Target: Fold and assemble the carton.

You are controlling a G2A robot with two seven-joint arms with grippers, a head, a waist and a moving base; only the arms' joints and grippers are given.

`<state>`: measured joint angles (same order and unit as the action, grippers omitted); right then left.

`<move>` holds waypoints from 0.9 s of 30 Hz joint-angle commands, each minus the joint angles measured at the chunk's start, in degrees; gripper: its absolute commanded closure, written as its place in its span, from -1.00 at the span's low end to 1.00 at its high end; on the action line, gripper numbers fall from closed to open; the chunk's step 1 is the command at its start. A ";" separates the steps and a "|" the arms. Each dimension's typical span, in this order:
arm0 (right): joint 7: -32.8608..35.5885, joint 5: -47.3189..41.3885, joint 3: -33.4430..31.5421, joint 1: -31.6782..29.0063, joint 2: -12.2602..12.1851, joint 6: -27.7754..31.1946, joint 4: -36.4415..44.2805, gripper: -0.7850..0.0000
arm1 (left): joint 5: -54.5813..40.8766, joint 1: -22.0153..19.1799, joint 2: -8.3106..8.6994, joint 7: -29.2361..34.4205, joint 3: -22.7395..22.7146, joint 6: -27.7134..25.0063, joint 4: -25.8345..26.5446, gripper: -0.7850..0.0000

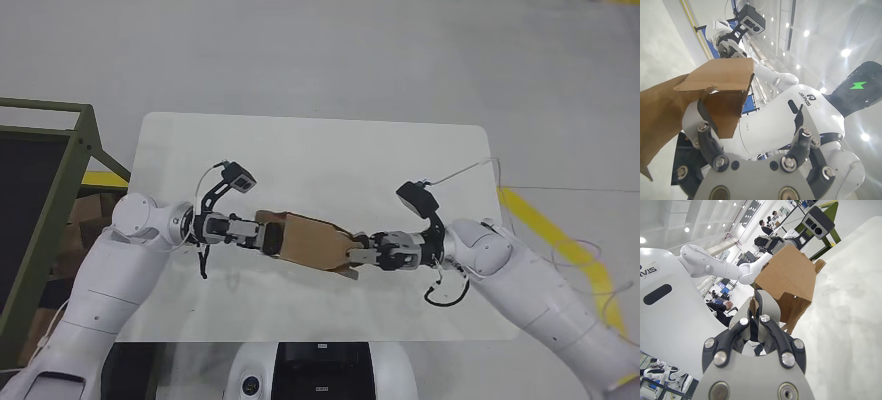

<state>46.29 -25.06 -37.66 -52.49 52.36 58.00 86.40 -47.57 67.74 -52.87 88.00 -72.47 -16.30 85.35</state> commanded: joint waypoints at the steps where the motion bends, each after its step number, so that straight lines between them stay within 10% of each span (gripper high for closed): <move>1: 0.00 -0.13 0.47 0.39 0.19 0.00 -0.19 1.00 | -0.11 -0.39 -0.11 0.00 0.67 0.00 -0.16 -1.00; 17: 0.00 -1.15 3.62 3.20 2.56 0.00 -4.54 1.00 | 4.28 -1.36 -1.68 -4.90 4.65 -4.90 -0.58 -0.74; 27: 0.00 -1.58 4.03 3.70 3.25 0.00 -5.65 1.00 | 3.96 -1.49 -1.71 -5.14 5.13 -5.14 -0.45 0.63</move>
<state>46.28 -26.54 -33.64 -48.79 55.59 58.00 80.91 -43.68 66.24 -54.59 82.84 -67.36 -21.46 84.86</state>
